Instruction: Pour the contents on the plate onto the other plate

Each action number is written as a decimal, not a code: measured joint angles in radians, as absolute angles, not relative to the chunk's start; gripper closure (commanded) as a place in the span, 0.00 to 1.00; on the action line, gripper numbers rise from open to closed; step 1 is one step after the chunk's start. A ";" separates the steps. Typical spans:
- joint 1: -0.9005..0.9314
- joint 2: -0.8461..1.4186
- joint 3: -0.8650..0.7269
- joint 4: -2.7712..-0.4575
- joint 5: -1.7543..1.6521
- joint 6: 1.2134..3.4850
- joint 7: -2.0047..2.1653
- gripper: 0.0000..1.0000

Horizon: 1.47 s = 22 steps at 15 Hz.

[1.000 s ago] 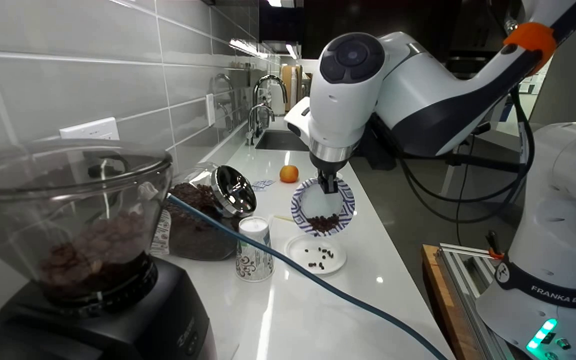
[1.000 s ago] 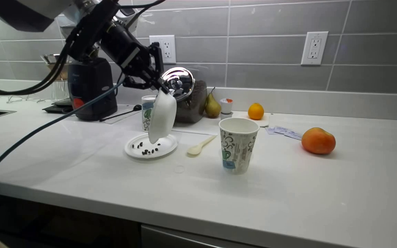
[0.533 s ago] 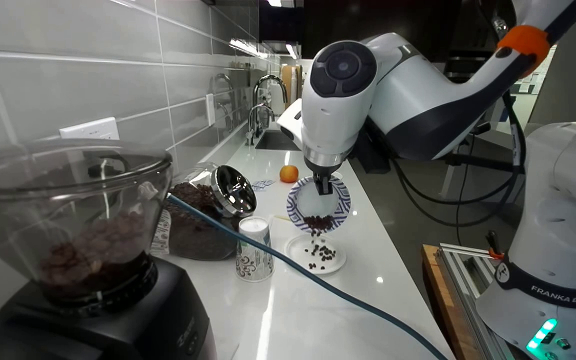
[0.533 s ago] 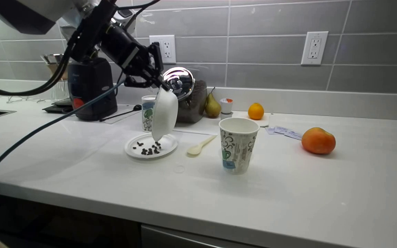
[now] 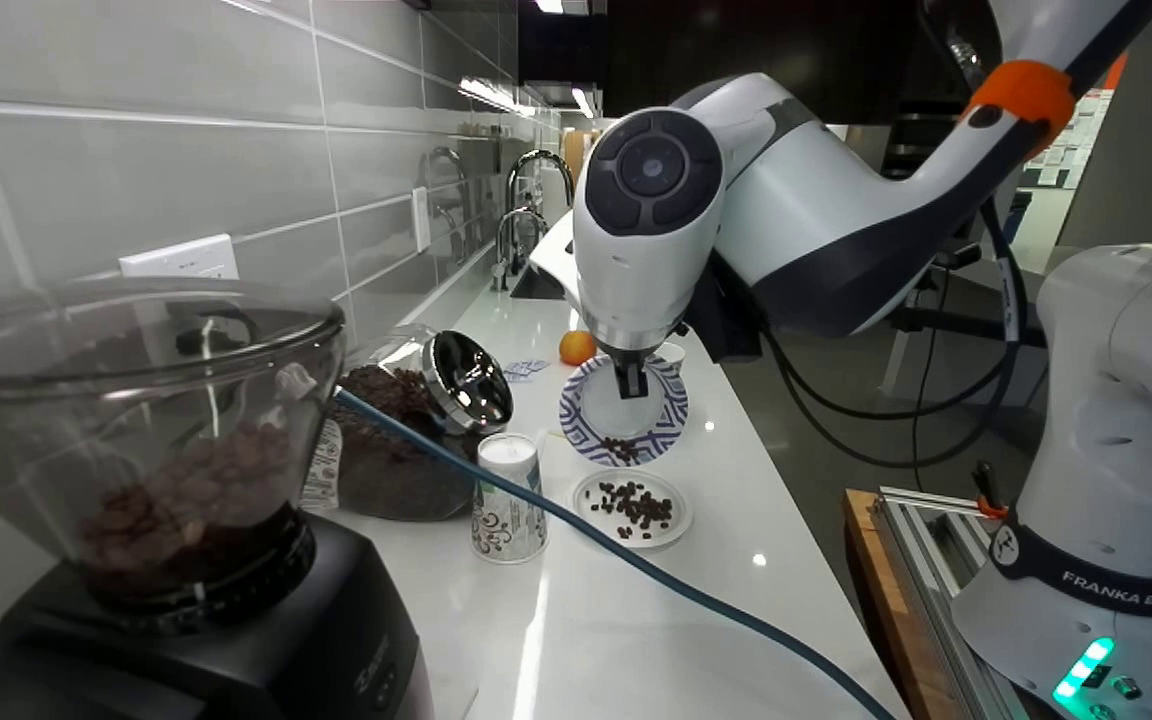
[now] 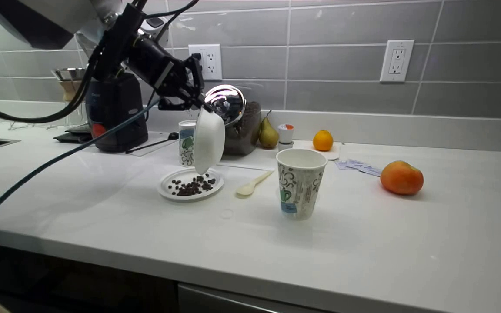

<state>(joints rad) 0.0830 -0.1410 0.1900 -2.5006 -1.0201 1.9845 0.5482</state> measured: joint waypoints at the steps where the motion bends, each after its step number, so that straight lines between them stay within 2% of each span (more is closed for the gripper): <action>1: 0.090 -0.131 0.193 -2.493 -1.022 1.974 0.557 0.99; 11: 0.137 -0.059 0.198 -2.444 -1.042 1.882 0.675 0.99; 18: 0.134 -0.106 0.155 -2.461 -1.037 2.029 0.558 0.99; 22: 0.133 -0.137 0.152 -2.462 -1.041 1.960 0.546 0.99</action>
<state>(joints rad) 0.1332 -0.1375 0.1517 -2.4624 -1.0407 1.9596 0.5459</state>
